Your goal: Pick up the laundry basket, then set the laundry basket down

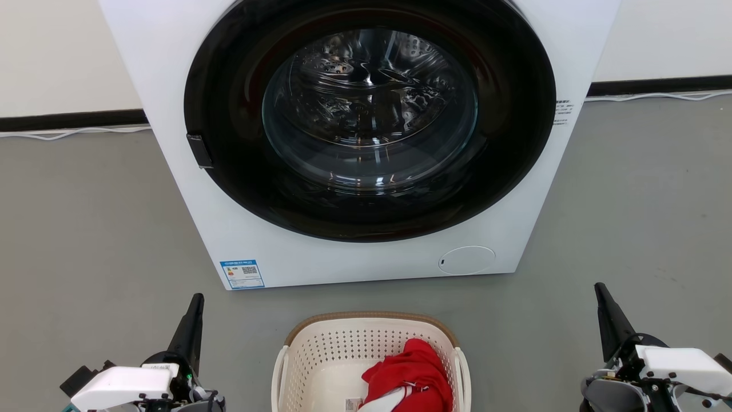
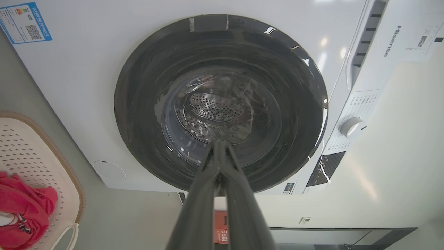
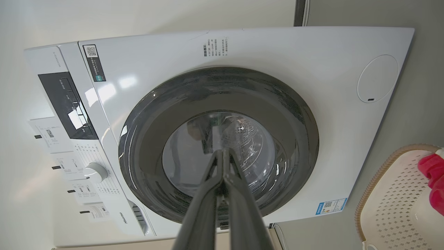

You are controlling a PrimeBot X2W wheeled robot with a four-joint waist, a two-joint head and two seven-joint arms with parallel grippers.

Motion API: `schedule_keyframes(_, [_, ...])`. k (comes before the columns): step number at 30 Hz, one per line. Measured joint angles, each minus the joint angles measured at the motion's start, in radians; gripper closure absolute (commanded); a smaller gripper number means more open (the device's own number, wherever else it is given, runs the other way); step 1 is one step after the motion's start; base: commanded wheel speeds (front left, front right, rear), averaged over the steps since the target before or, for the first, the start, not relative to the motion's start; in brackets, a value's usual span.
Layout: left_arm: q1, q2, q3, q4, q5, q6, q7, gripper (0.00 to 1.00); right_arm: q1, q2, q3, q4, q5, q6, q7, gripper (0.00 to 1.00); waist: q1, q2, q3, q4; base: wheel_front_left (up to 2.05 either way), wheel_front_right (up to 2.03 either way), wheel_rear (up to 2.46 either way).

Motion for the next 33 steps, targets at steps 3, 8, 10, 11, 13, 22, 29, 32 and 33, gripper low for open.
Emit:
schedule_keyframes(3, [0.0,0.0,0.0,0.0,0.0,0.0,0.0,1.0,0.0,0.0,0.0,0.0,0.0,0.0,0.0,1.0,0.0,0.0001,0.0,0.0,0.0,0.0,0.0])
schedule_keyframes(8, [0.0,0.0,0.0,0.0,0.0,0.0,0.0,1.0,0.0,0.0,0.0,0.0,0.0,0.0,0.0,1.0,0.0,0.0001,0.0,0.0,0.0,0.0,0.0])
schedule_keyframes(10, [0.0,0.0,0.0,0.0,0.0,0.0,0.0,1.0,0.0,0.0,0.0,0.0,0.0,0.0,0.0,1.0,0.0,0.0001,0.0,0.0,0.0,0.0,0.0])
schedule_keyframes(11, [0.0,0.0,0.0,0.0,0.0,0.0,0.0,1.0,0.0,0.0,0.0,0.0,0.0,0.0,0.0,1.0,0.0,0.0001,0.0,0.0,0.0,0.0,0.0])
schedule_keyframes(13, [0.0,0.0,0.0,0.0,0.0,0.0,0.0,1.0,0.0,0.0,0.0,0.0,0.0,0.0,0.0,1.0,0.0,0.0001,0.0,0.0,0.0,0.0,0.0])
schedule_keyframes(22, [0.0,0.0,0.0,0.0,0.0,0.0,0.0,1.0,0.0,0.0,0.0,0.0,0.0,0.0,0.0,1.0,0.0,0.0001,0.0,0.0,0.0,0.0,0.0])
schedule_keyframes(29, [0.0,0.0,0.0,0.0,0.0,0.0,0.0,1.0,0.0,0.0,0.0,0.0,0.0,0.0,0.0,1.0,0.0,0.0001,0.0,0.0,0.0,0.0,0.0])
schedule_keyframes(32, [0.0,0.0,0.0,0.0,0.0,0.0,0.0,1.0,0.0,0.0,0.0,0.0,0.0,0.0,0.0,1.0,0.0,0.0001,0.0,0.0,0.0,0.0,0.0])
schedule_keyframes(33, [0.0,0.0,0.0,0.0,0.0,0.0,0.0,1.0,0.0,0.0,0.0,0.0,0.0,0.0,0.0,1.0,0.0,0.0001,0.0,0.0,0.0,0.0,0.0])
